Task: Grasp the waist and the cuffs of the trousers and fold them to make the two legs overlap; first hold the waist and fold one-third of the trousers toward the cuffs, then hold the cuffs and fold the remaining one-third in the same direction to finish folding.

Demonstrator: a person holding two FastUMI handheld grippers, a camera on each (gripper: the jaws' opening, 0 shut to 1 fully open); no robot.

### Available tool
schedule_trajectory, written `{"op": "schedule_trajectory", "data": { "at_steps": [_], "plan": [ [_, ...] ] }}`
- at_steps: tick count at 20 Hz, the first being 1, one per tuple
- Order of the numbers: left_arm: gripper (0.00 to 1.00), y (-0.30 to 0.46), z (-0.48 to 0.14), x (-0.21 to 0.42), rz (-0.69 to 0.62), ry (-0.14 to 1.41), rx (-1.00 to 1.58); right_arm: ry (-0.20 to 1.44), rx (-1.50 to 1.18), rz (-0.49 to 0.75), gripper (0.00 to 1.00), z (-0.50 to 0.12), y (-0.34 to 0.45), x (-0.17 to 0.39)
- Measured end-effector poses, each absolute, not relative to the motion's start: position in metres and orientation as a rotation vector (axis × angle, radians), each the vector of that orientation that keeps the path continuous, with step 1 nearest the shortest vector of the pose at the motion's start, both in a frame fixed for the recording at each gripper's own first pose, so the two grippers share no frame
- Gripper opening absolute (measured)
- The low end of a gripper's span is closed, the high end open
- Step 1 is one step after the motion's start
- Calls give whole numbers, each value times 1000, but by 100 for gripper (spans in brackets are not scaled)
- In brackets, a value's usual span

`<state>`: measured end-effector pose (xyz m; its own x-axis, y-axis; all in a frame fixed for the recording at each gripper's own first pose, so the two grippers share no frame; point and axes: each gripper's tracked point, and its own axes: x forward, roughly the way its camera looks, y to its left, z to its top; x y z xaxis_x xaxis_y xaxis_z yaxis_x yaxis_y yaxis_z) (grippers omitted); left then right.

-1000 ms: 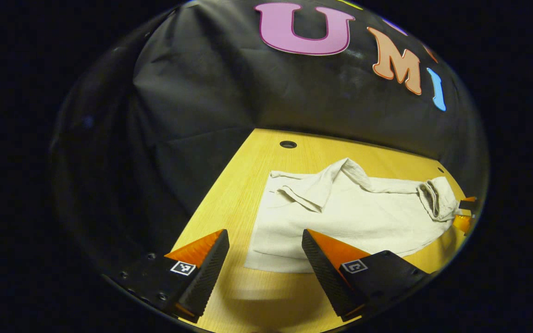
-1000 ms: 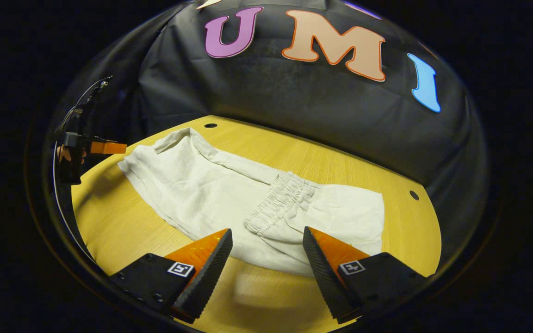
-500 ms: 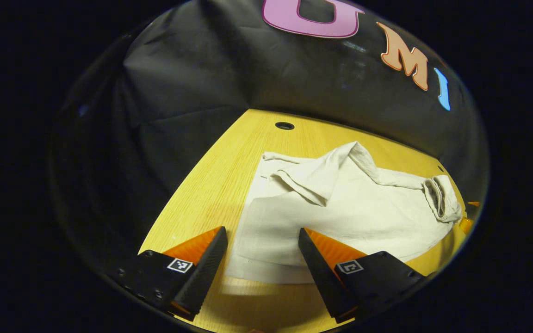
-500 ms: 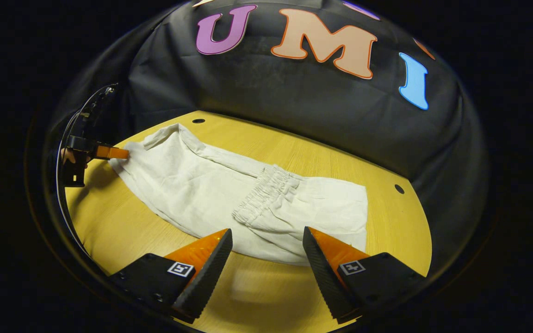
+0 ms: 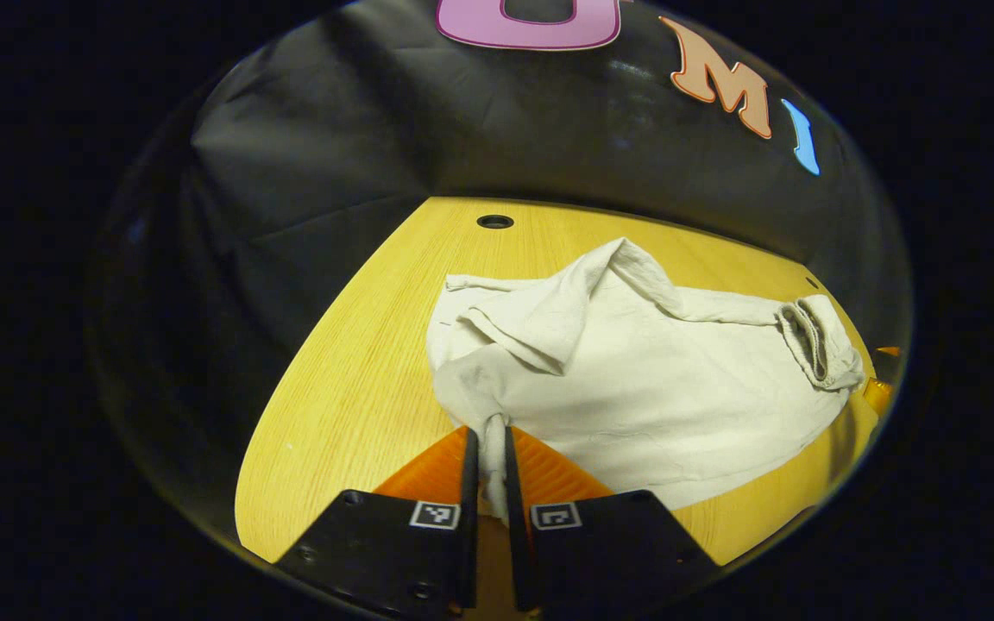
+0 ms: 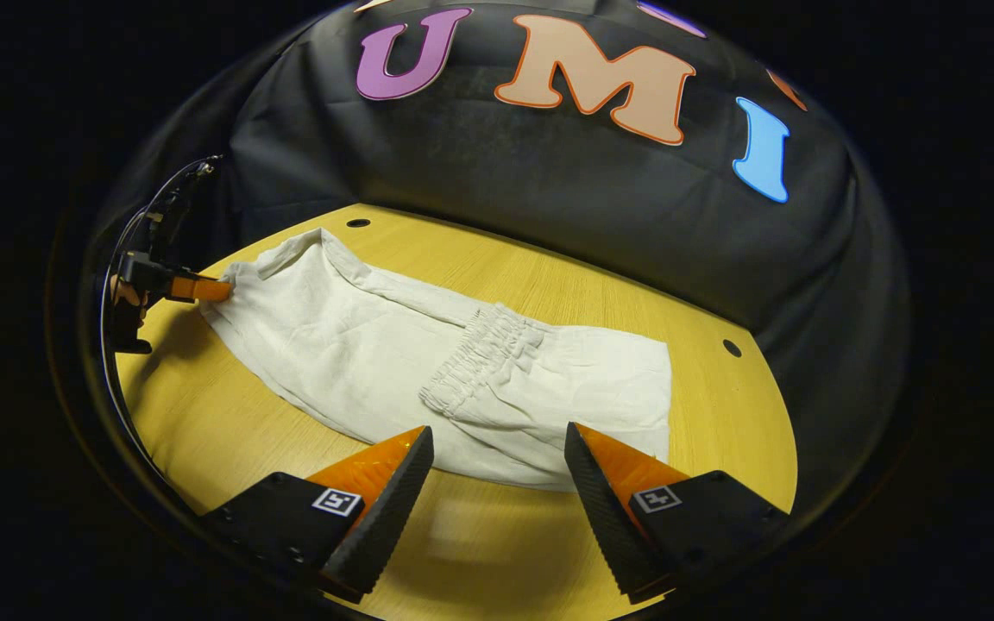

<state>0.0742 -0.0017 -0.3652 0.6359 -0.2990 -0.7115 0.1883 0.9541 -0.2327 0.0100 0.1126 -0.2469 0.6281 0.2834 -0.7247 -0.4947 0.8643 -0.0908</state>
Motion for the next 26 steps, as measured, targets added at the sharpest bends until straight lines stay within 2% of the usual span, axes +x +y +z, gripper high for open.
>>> {"op": "schedule_trajectory", "data": {
  "at_steps": [2, 4, 8, 16, 26],
  "plan": [
    [4, -2, -364, 75, -265, 841, -142, 753, -296, 468, 98, -243, 110, 9],
    [0, -5, -361, 73, -240, 866, -195, 748, -298, 483, 98, -242, 105, 9],
    [0, -11, -328, 81, -197, 803, -280, 731, -262, 499, 99, -237, 88, 7],
    [0, -58, -249, 92, -203, 683, -314, 703, -209, 521, 98, -222, 41, 10],
    [0, -157, -172, 101, -316, 587, -327, 695, -142, 476, 98, -214, -24, 10]
  ]
}}
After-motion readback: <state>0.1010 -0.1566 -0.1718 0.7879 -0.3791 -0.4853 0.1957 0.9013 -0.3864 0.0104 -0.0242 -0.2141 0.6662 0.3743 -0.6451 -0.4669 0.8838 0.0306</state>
